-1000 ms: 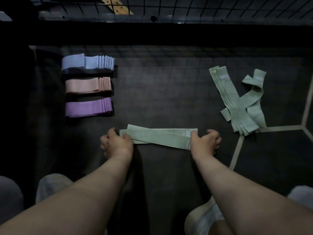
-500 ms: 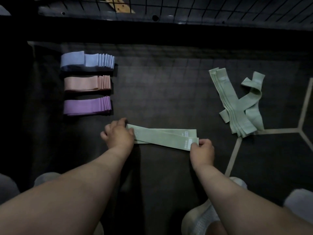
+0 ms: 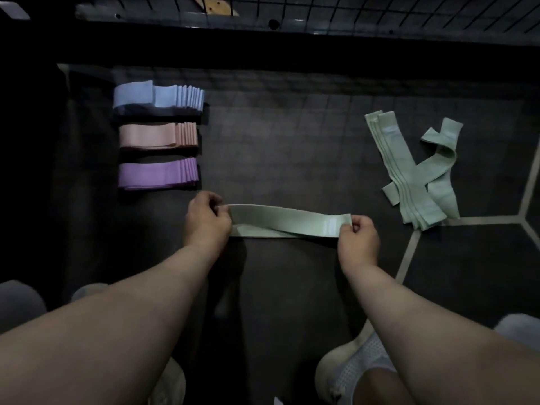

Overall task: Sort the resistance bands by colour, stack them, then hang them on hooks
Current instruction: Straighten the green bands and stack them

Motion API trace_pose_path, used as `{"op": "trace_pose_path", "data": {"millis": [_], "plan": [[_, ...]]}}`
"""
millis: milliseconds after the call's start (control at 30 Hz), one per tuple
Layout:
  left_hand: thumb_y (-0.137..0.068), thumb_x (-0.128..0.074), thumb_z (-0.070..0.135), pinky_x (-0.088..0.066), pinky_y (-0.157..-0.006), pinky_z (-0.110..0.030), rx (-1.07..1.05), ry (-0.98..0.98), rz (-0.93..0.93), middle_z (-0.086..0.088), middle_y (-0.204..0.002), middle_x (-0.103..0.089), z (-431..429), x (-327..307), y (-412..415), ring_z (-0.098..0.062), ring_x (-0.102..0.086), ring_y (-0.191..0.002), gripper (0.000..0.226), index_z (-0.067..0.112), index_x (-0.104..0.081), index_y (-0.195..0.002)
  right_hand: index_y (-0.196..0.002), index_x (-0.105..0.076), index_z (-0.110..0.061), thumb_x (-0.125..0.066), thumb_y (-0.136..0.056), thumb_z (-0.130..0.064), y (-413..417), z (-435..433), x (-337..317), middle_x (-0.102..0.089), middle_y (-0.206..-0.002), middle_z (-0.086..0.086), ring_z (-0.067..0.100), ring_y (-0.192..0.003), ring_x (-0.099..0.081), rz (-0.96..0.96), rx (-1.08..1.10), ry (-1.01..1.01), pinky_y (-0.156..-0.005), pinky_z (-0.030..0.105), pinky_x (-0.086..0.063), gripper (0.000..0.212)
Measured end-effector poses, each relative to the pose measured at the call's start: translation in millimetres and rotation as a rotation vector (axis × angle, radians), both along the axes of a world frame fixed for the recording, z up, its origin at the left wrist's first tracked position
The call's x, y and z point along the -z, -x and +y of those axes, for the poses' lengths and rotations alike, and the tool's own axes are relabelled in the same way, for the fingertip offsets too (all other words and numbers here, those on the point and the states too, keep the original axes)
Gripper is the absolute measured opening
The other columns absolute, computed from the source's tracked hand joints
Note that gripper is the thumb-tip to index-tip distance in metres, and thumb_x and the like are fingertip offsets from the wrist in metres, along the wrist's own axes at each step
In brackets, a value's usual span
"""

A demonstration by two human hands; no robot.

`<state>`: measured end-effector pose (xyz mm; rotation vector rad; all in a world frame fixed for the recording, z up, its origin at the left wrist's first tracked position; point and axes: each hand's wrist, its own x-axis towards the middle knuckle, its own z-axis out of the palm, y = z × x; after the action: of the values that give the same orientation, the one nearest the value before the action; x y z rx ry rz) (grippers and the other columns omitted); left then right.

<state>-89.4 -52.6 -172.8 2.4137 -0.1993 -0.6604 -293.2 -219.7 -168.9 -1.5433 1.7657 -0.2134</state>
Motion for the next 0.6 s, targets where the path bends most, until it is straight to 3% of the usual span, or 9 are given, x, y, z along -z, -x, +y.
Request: {"op": "trace_pose_path", "data": {"millis": [100,233,333,433,600], "plan": [[-0.088,-0.062,0.013,-0.042,-0.081,-0.022,-0.120,0.048,0.059,-0.013,-0.107,-0.065,7.5,1.4,0.5,-0.022,-0.060,-0.089,0.013,0.017,-0.061,-0.100,-0.108,-0.065,-0.008,-0.054,-0.092,-0.011,-5.2,-2.6,4.2,-0.068,-0.104,0.012,0.027,-0.094,-0.063,0.015,-0.019,-0.023,-0.076,0.026,-0.041,0.020],[-0.090,-0.066,0.017,-0.042,-0.083,-0.023,-0.073,-0.024,0.105,-0.011,-0.111,-0.065,9.0,7.3,-3.1,-0.017,-0.058,-0.089,0.024,0.012,-0.063,-0.113,-0.110,-0.065,-0.009,-0.055,-0.096,-0.020,-3.8,-4.9,14.0,-0.064,-0.114,0.016,0.027,-0.094,-0.062,0.096,-0.061,-0.042,-0.080,0.027,-0.043,0.020],[-0.092,-0.065,0.021,-0.041,-0.091,-0.025,-0.040,-0.086,0.072,-0.011,-0.123,-0.056,6.4,5.9,0.4,-0.021,-0.057,-0.102,0.029,0.011,-0.062,-0.119,-0.114,-0.064,-0.011,-0.056,-0.096,-0.021,0.2,-7.0,16.8,-0.055,-0.126,0.014,0.030,-0.101,-0.060,0.204,-0.038,-0.087,-0.086,0.029,-0.044,0.022],[-0.093,-0.062,0.032,-0.037,-0.107,-0.037,-0.055,-0.209,0.000,-0.010,-0.134,-0.043,5.7,5.2,6.0,-0.029,-0.050,-0.121,0.040,0.015,-0.057,-0.129,-0.121,-0.060,-0.013,-0.056,-0.097,-0.024,2.4,-7.3,15.6,-0.046,-0.130,0.011,0.028,-0.103,-0.058,0.239,-0.036,-0.095,-0.085,0.030,-0.043,0.026],[-0.095,-0.056,0.035,-0.038,-0.109,-0.039,-0.144,-0.245,0.107,-0.013,-0.135,-0.051,4.2,14.2,12.8,-0.034,-0.052,-0.124,0.042,0.017,-0.059,-0.133,-0.111,-0.061,-0.012,-0.056,-0.096,-0.023,-2.2,-3.3,20.3,-0.057,-0.123,0.013,0.021,-0.091,-0.054,0.194,-0.062,-0.054,-0.081,0.030,-0.044,0.019]]}}
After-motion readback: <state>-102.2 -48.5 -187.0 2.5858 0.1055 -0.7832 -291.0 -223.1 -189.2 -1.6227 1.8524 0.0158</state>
